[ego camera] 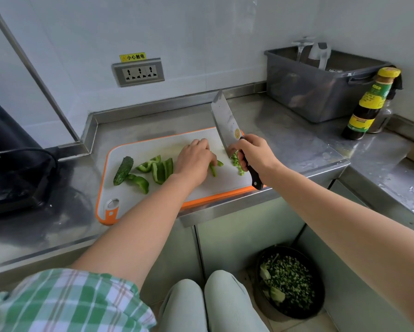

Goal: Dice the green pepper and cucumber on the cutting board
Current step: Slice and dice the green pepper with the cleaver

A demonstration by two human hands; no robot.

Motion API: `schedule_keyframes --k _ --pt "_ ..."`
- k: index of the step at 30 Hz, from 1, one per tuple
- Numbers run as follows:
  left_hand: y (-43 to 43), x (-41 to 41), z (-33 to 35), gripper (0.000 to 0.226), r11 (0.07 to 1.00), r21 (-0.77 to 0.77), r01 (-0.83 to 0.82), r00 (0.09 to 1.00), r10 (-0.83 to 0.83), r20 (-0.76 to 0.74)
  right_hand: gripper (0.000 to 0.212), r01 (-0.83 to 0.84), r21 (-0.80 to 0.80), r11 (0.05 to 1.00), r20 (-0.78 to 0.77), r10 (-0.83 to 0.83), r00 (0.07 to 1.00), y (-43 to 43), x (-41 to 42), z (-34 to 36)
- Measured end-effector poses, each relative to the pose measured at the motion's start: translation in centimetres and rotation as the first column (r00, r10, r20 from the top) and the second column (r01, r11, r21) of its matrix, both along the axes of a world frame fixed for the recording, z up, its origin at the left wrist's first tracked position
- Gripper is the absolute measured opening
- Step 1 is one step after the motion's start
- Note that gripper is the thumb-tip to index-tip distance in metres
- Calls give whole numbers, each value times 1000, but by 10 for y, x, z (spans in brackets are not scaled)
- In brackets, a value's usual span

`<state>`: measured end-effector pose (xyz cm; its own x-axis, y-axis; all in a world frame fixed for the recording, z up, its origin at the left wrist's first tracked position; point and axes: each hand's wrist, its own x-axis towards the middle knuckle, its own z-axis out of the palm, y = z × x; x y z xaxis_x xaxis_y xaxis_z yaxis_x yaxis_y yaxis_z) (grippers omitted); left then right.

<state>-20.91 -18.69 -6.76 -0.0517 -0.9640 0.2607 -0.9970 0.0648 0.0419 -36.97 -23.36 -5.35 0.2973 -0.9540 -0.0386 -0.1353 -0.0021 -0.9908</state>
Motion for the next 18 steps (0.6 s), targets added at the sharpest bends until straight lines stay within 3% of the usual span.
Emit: schedule_keyframes --k 11,18 --pt "-14 11 6 15 987 157 38 999 -39 7 26 5 26 1000 24 -6 1000 -8 -5 -5" --pt "-19 18 7 14 982 170 76 997 -75 -9 14 -20 42 999 48 18 999 -7 -6 -5"
